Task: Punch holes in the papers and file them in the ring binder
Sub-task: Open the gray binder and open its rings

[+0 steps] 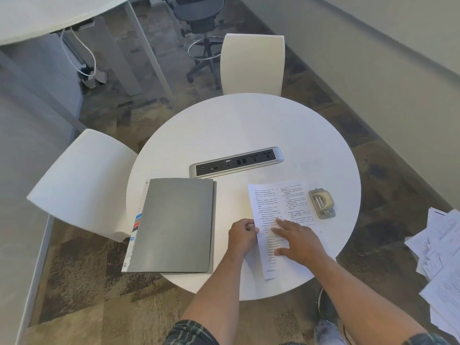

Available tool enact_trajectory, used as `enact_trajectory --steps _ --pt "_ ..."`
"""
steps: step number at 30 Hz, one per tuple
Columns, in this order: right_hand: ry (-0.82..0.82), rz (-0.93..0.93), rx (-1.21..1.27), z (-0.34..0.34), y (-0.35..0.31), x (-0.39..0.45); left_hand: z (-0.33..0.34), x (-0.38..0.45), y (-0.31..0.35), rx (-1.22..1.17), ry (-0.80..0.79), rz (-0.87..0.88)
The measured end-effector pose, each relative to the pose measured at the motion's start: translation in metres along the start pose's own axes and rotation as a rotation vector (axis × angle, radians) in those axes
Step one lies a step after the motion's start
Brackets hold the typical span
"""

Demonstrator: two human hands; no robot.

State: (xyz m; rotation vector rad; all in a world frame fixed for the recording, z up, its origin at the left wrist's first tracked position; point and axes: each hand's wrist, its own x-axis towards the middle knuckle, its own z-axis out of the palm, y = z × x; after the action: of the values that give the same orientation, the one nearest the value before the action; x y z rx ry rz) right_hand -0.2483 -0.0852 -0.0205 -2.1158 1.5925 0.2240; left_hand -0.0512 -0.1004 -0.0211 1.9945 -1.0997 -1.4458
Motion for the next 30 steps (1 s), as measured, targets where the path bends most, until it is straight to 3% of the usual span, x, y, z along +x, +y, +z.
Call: enact_trajectory --steps 5,9,12,15,21,30 --pt "-0.003 0.025 -0.032 -0.005 -0.004 0.002 -0.025 -0.006 0.001 0.229 0.085 0.081" --pt "0.047 0.059 -0.077 -0.011 -0.022 0.008 -0.056 -0.011 -0.002 0.836 0.285 0.177" --pt "0.09 0.051 -0.053 -0.012 -0.037 0.014 -0.073 -0.016 -0.008 1.056 0.4 0.115" --pt "0.079 -0.037 0.014 -0.012 -0.055 0.02 -0.086 -0.016 -0.016 1.099 0.472 0.109" --pt "-0.001 -0.188 0.031 -0.005 -0.093 0.027 -0.093 -0.013 -0.023 1.116 0.458 0.042" --pt "-0.111 -0.554 -0.192 0.029 -0.137 0.026 -0.096 -0.007 -0.027 1.099 0.423 0.018"
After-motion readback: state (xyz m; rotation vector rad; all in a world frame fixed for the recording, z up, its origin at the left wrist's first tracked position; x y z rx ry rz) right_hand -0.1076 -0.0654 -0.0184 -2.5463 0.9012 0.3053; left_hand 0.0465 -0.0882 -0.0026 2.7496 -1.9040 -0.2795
